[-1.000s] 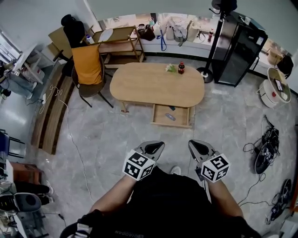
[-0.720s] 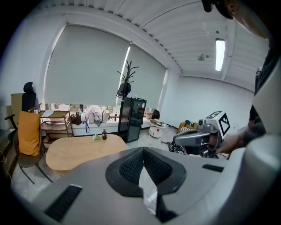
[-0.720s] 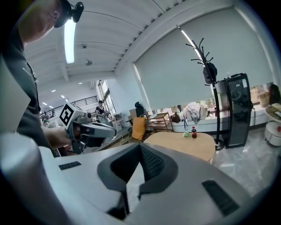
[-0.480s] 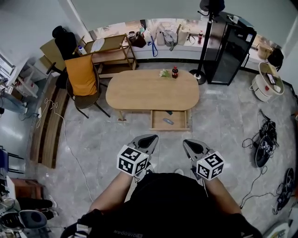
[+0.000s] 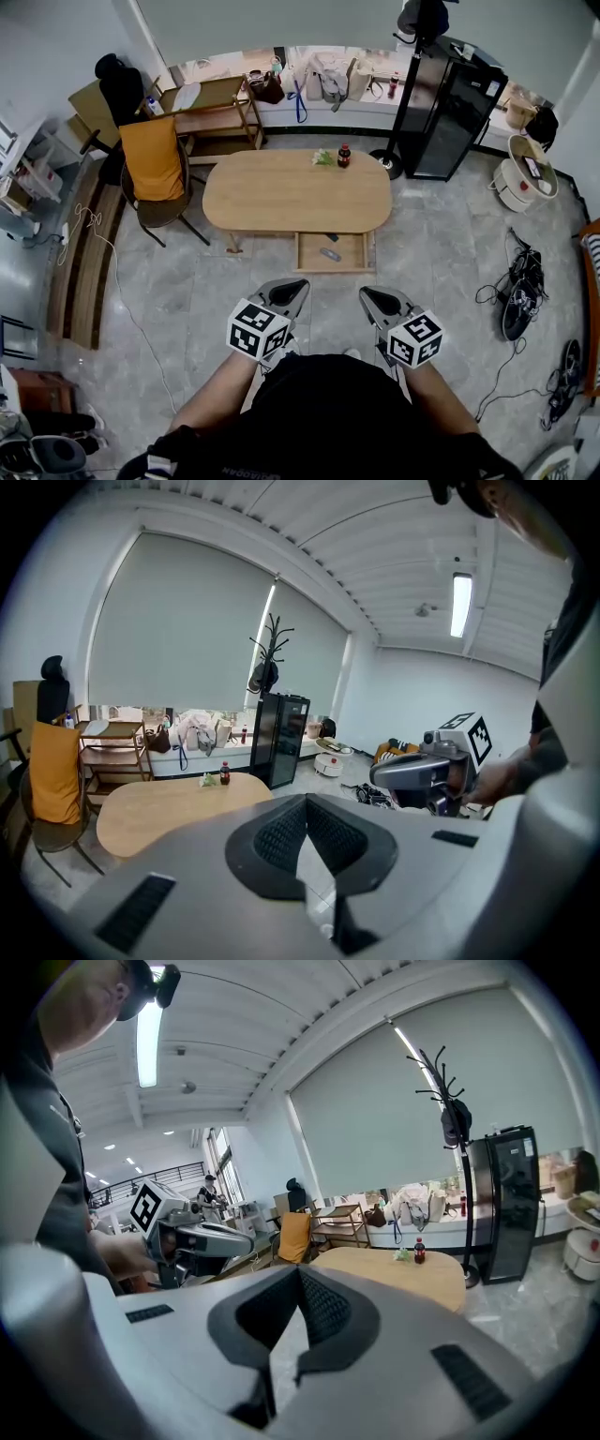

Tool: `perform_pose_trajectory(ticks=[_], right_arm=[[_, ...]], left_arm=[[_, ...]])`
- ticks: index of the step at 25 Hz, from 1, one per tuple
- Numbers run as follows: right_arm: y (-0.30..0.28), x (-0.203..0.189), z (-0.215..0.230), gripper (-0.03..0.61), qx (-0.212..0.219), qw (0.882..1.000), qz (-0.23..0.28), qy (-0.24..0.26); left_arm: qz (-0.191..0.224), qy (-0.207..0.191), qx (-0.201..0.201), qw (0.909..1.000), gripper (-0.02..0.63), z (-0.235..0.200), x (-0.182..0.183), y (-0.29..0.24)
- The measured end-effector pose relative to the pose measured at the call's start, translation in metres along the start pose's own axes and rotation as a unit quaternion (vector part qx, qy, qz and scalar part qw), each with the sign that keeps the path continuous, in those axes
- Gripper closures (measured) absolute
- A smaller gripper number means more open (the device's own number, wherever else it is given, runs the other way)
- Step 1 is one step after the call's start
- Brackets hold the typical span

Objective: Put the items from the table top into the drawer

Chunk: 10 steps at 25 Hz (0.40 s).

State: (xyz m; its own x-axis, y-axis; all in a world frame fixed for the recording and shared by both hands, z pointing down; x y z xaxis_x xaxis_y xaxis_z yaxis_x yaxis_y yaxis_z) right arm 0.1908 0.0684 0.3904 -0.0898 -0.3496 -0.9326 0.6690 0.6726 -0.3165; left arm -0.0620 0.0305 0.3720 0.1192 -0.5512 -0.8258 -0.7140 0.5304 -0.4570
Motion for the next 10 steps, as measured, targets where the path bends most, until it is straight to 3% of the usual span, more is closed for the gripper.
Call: perform_pose_trajectory(ticks=[10], right_arm=[[-0.016, 0.004, -0.002, 0.575, 0.0, 1.0, -0.004, 0.004]], left_arm=[[0.004, -0.003, -0.007, 1.0, 0.609, -0.015, 0.007, -0.002]])
Point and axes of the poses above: the fingertips, and each gripper's own axes: y backward along the fingers, z to its right, x out of its top, the point moved 10 cm from there along y, backward along the fingers, and after that the axes turned 7 degrees about y, right-handed, at the moved point
